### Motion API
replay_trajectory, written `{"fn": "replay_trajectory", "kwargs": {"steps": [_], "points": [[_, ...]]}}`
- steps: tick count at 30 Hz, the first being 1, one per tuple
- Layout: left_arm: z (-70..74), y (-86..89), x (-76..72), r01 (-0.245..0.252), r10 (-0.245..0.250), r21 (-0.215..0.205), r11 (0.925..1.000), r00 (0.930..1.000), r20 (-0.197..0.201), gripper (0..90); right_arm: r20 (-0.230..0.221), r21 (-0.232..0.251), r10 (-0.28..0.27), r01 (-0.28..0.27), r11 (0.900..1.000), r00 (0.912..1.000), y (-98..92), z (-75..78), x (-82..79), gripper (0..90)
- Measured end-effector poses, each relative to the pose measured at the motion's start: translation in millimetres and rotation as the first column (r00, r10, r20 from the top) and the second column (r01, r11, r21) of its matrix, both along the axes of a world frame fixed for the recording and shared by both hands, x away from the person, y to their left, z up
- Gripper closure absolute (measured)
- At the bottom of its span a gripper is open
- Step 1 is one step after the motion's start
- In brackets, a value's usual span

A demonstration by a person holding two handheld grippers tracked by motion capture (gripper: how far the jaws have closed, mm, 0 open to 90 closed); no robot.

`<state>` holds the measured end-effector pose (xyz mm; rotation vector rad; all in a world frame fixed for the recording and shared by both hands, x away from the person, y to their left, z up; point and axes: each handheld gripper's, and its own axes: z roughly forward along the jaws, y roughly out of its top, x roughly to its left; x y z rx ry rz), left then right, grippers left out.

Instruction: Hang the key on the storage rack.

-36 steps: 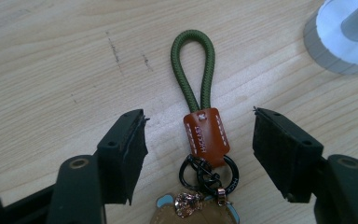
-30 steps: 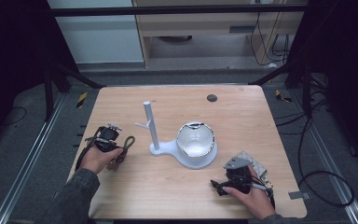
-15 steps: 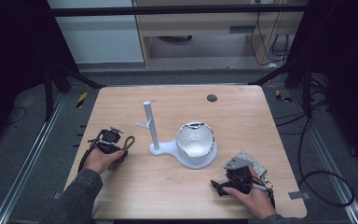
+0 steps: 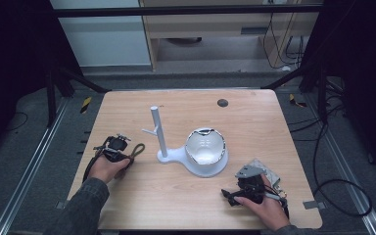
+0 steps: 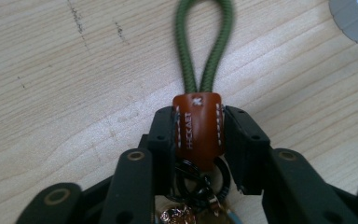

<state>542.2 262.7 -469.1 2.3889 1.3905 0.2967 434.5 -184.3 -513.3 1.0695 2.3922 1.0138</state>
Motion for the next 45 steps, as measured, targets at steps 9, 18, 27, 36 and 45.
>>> {"fn": "replay_trajectory", "kwargs": {"steps": [9, 18, 27, 36, 45], "points": [[14.2, 9.4, -30.3, 0.04, -0.033, -0.057, 0.9976, 0.9919, 0.123, 65.6, -0.001, -0.001, 0.0, 0.0, 1.0, 1.0, -0.1, 0.1, -0.1, 0.3], [36.6, 8.1, -78.6, 0.115, -0.071, -0.135, 0.9842, 0.9539, 0.292, 65.7, -0.002, -0.002, 0.0, 0.0, 1.0, 1.0, -0.1, 0.1, -0.2, 0.3], [58.4, -1.3, -109.6, 0.171, -0.07, -0.194, 0.966, 0.8956, 0.439, 65.7, -0.001, -0.001, 0.0, 0.0, 1.0, 1.0, -0.1, 0.1, -0.1, 0.3], [82.4, -17.1, -130.4, 0.234, -0.082, -0.222, 0.9465, 0.8401, 0.536, 65.7, -0.002, -0.002, 0.0, 0.0, 1.0, 1.0, -0.1, 0.2, -0.2, 0.3], [101.3, -33.0, -141.0, 0.293, -0.114, -0.222, 0.9301, 0.8032, 0.585, 65.7, -0.002, -0.002, 0.0, 0.0, 1.0, 1.0, -0.1, 0.2, -0.2, 0.3]]}}
